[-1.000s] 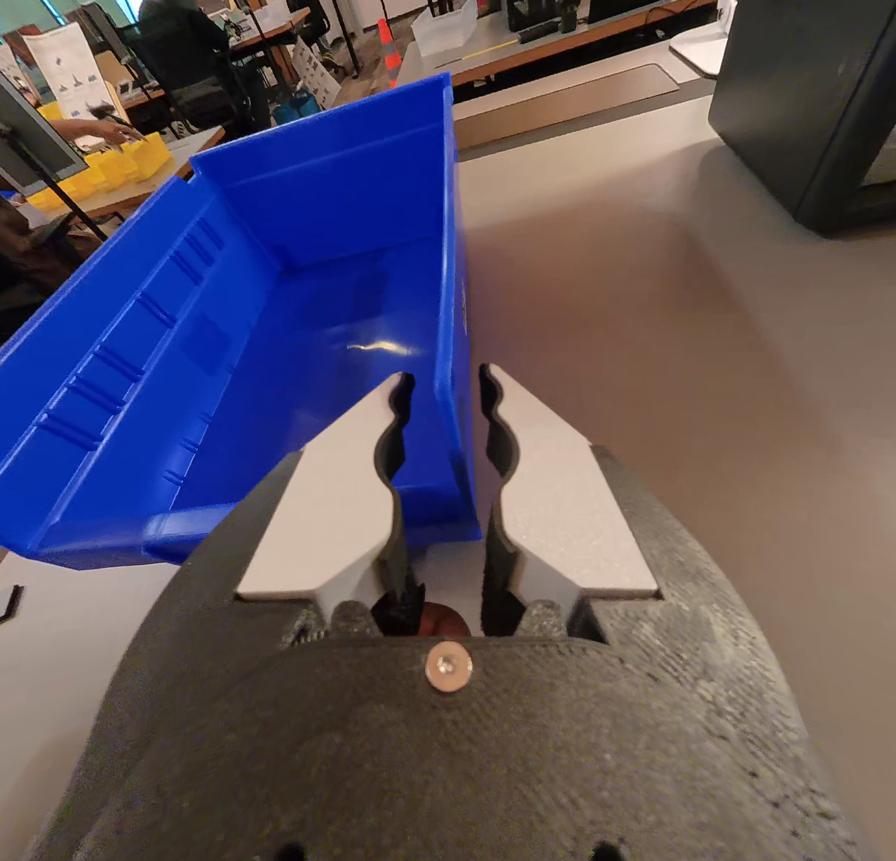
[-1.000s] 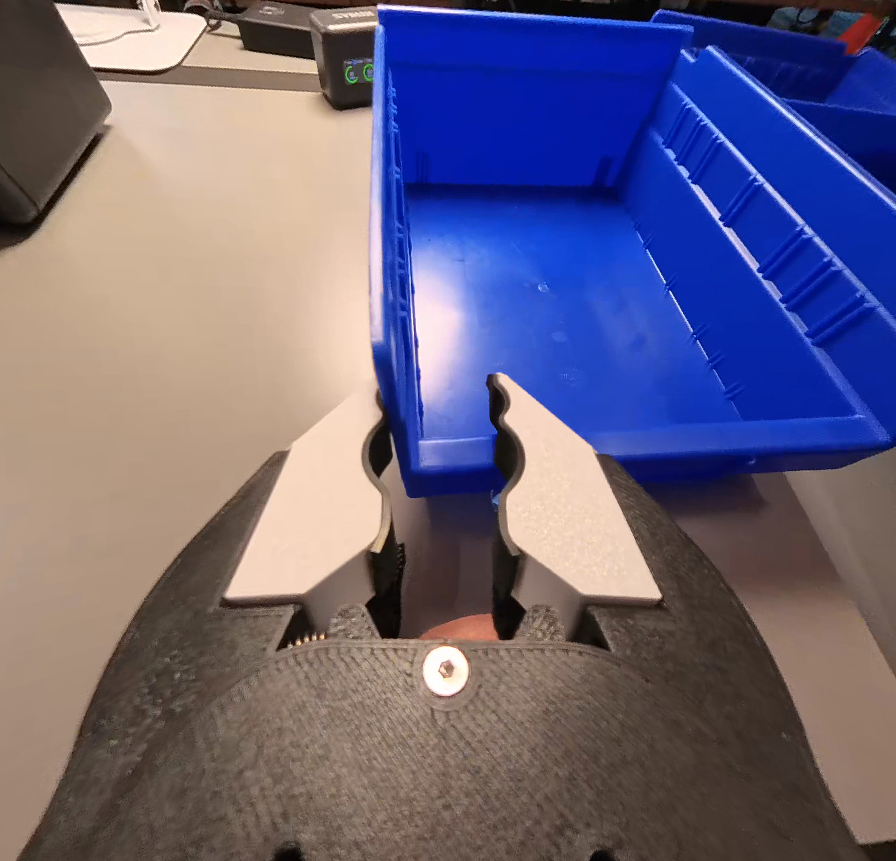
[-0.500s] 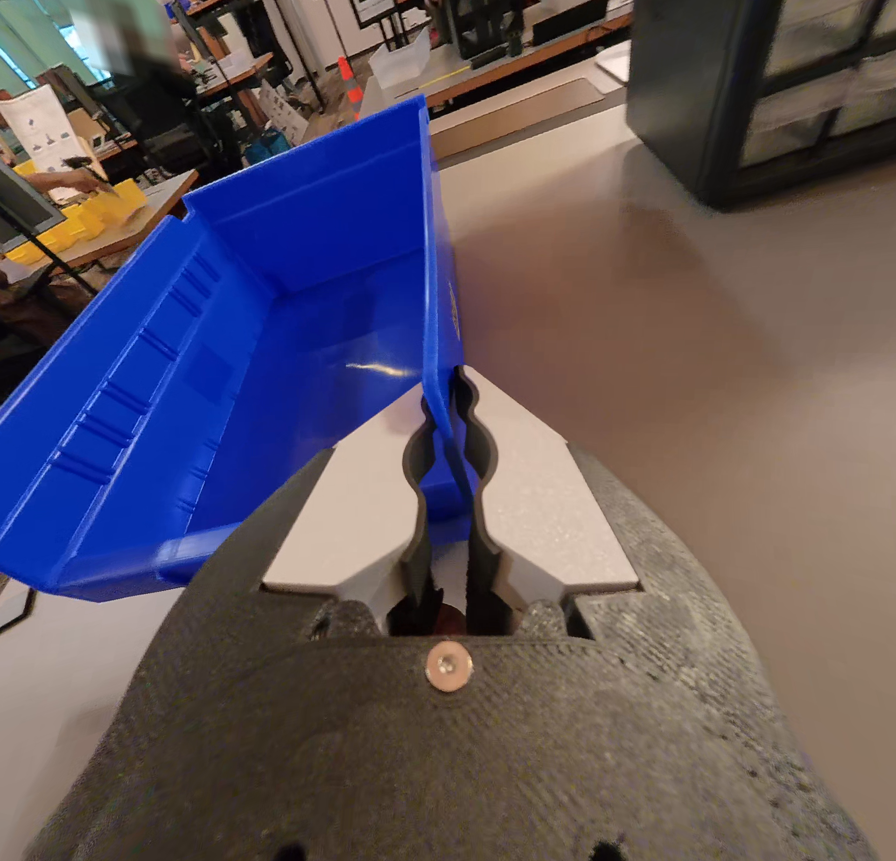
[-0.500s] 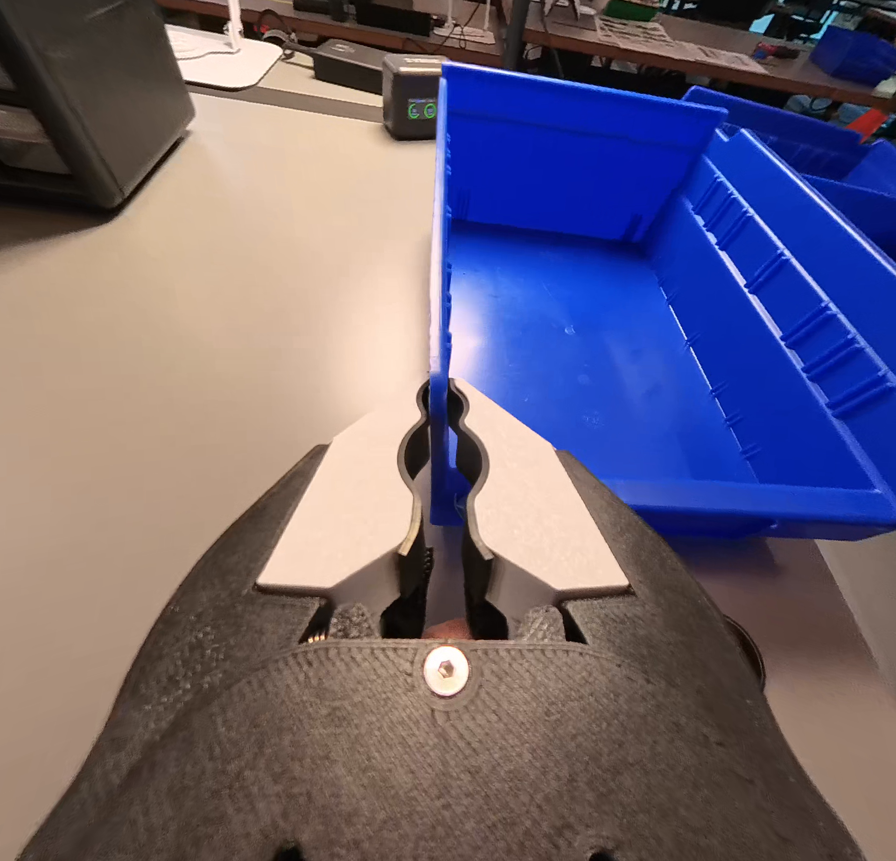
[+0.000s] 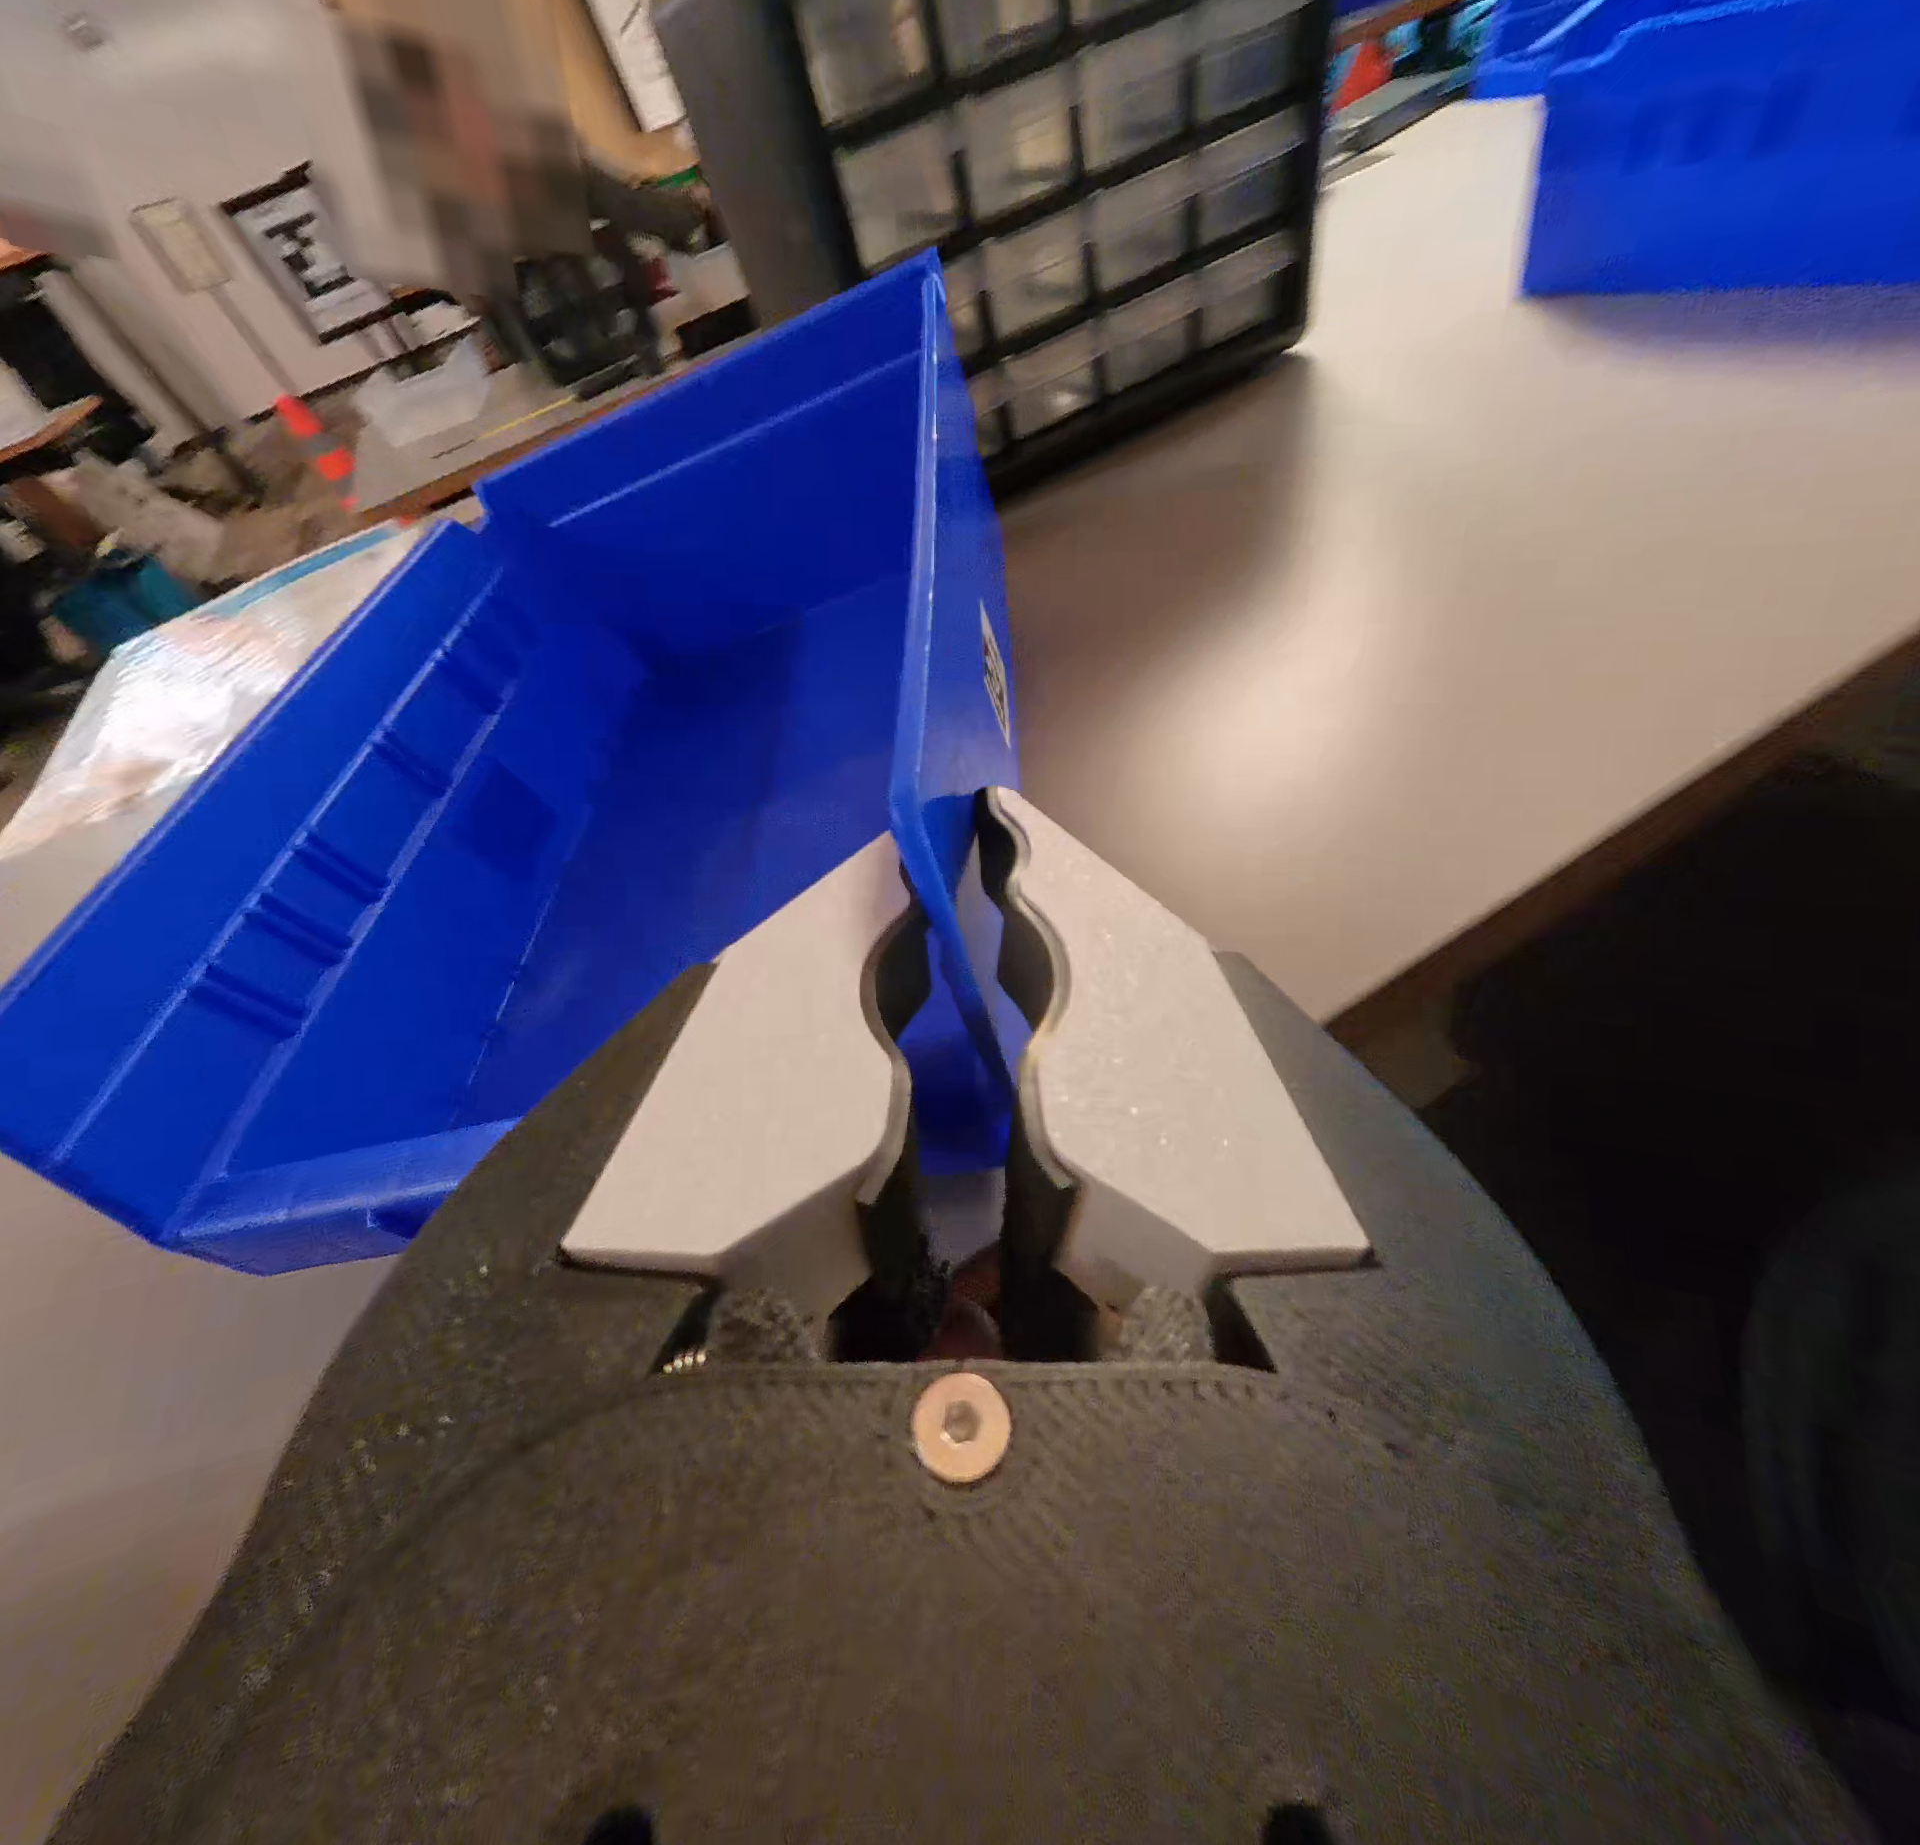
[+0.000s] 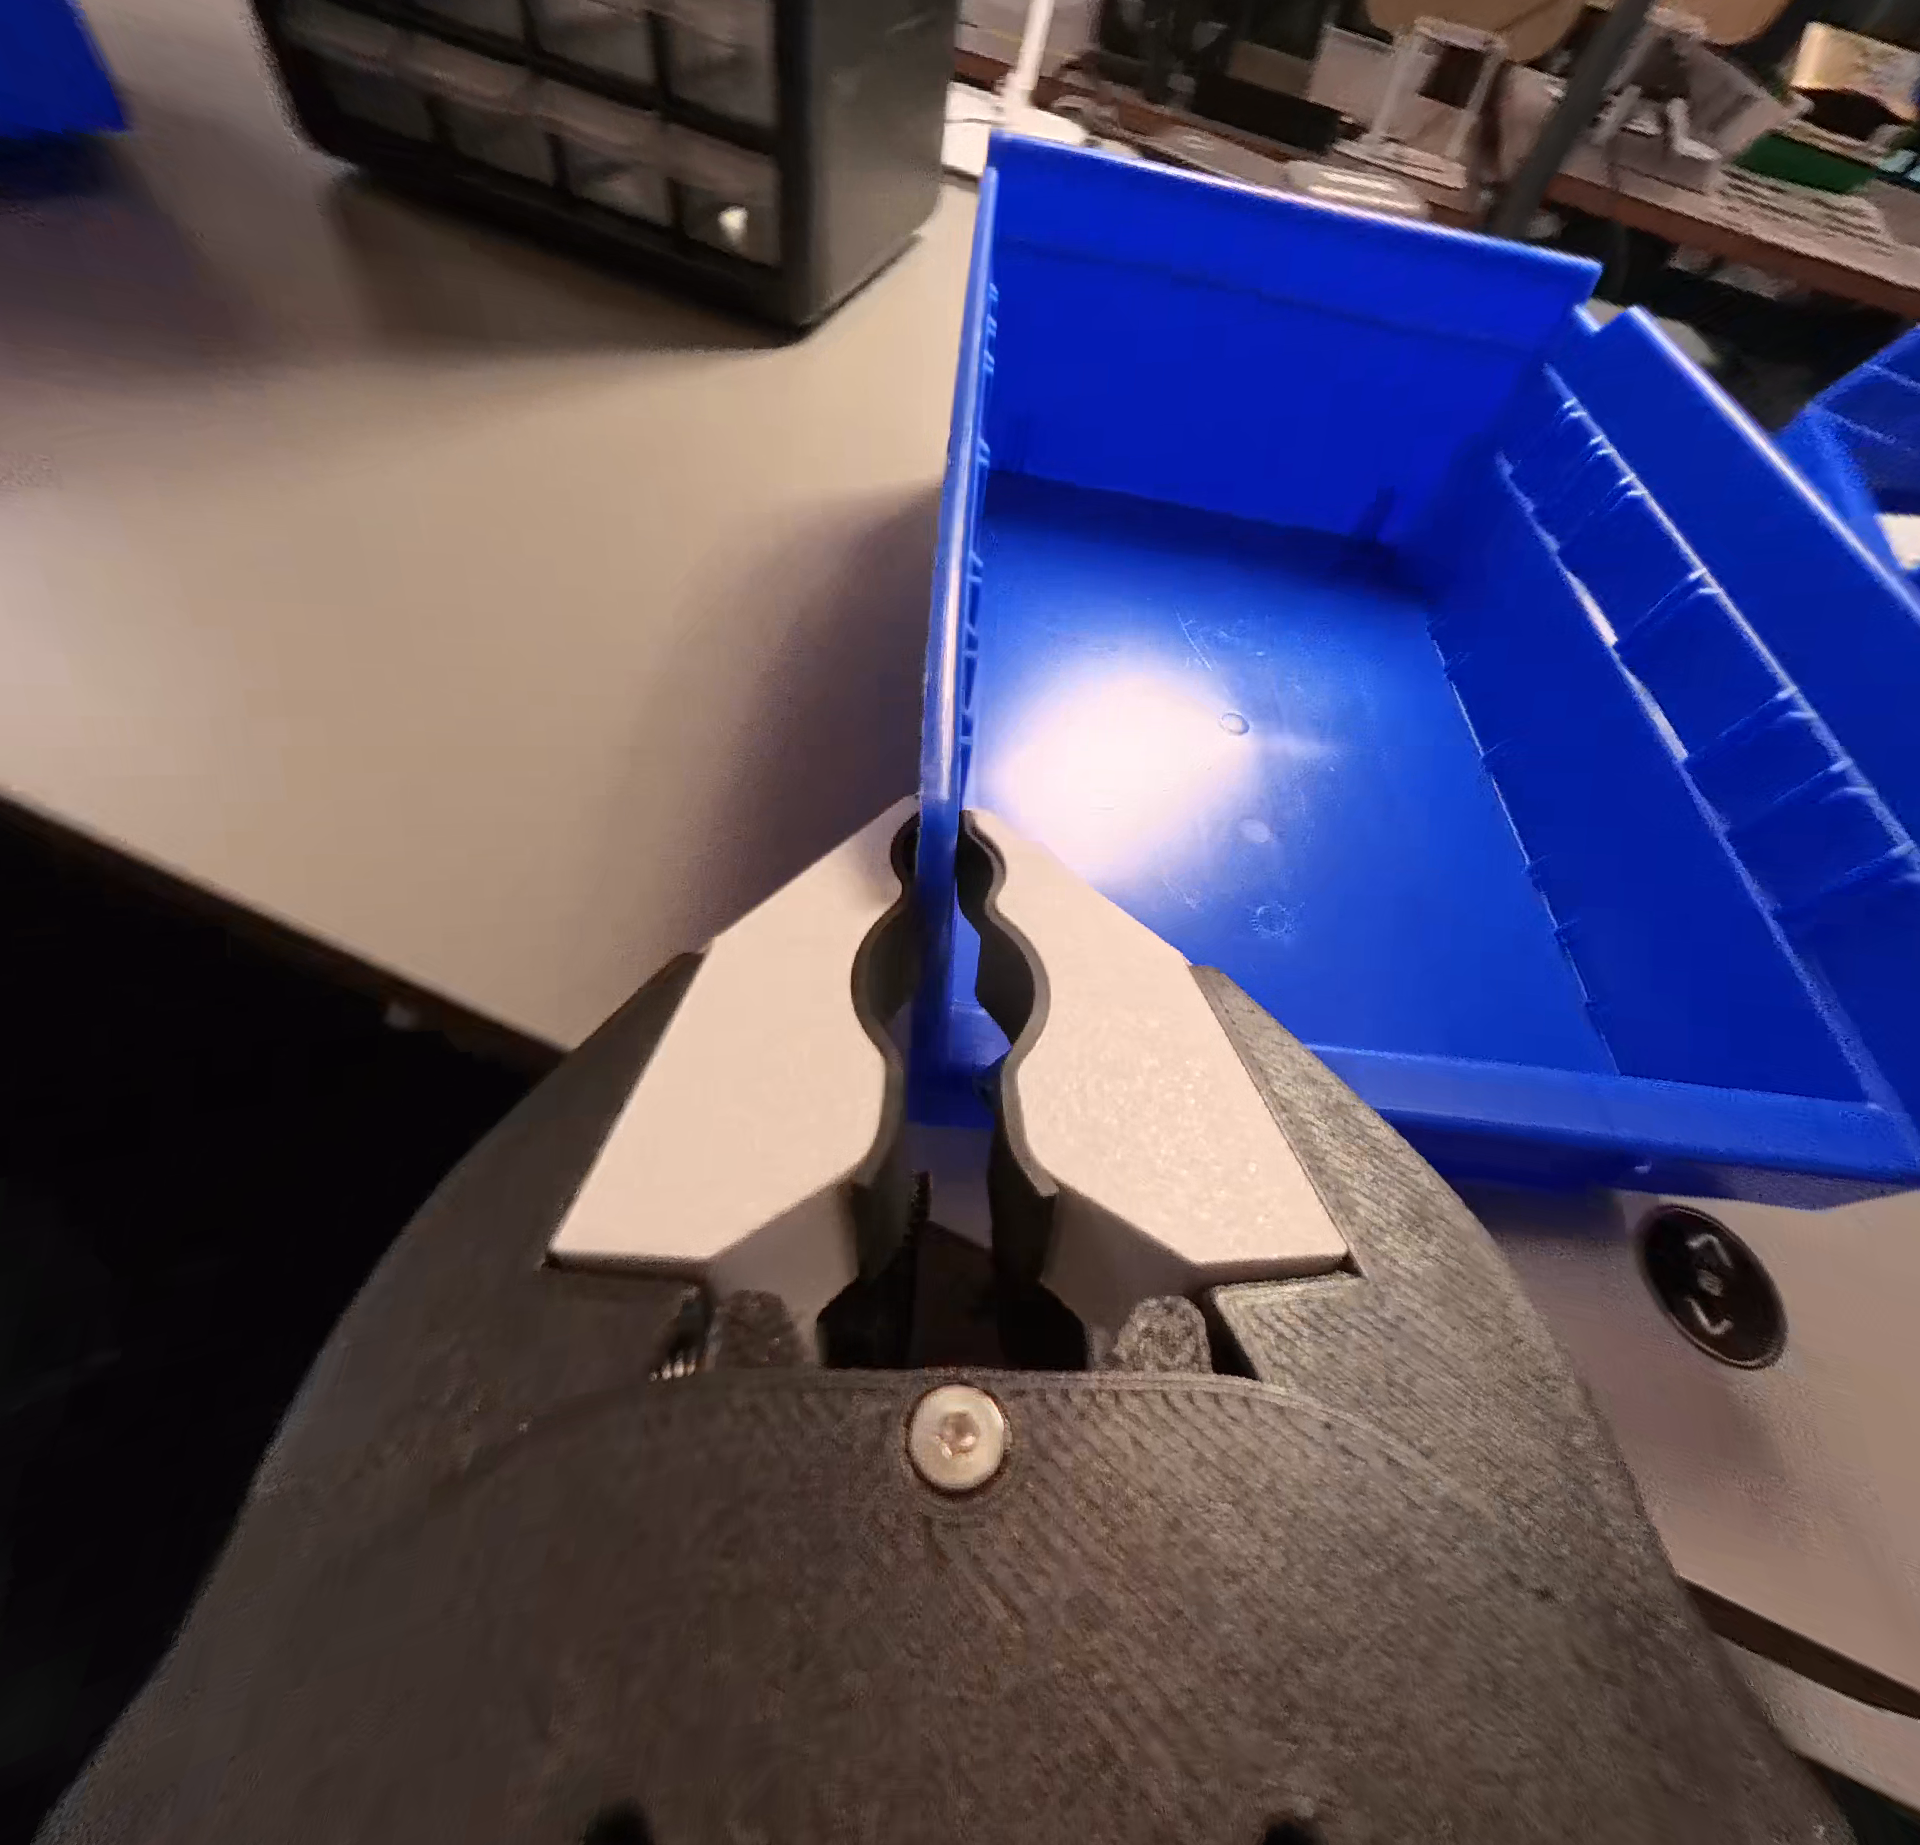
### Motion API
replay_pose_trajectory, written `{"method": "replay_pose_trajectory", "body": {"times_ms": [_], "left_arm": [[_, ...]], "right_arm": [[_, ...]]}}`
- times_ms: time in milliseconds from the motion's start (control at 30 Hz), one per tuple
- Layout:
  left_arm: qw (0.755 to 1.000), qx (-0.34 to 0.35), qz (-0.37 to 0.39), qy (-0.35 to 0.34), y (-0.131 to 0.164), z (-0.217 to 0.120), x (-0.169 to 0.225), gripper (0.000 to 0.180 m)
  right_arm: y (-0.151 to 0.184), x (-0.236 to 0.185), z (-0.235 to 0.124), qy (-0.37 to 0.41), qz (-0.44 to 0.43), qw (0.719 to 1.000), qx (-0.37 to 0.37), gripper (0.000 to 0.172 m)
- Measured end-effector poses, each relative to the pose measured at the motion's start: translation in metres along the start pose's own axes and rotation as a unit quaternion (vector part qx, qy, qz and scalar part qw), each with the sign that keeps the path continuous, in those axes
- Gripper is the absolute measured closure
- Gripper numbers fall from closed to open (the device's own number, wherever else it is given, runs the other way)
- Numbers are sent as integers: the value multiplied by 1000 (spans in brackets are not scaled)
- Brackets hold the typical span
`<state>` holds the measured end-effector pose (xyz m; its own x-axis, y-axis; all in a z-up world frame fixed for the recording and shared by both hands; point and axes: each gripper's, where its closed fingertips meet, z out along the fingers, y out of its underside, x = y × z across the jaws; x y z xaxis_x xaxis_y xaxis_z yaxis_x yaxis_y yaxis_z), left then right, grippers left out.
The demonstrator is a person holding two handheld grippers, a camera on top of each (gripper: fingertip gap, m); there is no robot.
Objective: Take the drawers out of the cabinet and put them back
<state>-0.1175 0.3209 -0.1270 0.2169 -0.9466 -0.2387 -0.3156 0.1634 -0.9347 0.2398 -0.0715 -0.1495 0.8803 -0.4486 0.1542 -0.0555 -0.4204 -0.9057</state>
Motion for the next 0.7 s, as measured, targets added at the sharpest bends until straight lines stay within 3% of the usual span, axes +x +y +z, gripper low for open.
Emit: {"method": "replay_pose_trajectory", "body": {"times_ms": [267, 500, 700], "left_arm": [[983, 105, -17, 150, -31, -55, 48, 177], [957, 195, -3, 213, -75, -90, 68, 178], [947, 209, 56, 237, -116, -79, 98, 178]], "right_arm": [[-1, -59, -22, -159, -46, 986, 27, 167], [-10, -107, -20, -273, -94, 956, 45, 167], [-23, -153, -8, -355, -131, 924, 60, 168]]}}
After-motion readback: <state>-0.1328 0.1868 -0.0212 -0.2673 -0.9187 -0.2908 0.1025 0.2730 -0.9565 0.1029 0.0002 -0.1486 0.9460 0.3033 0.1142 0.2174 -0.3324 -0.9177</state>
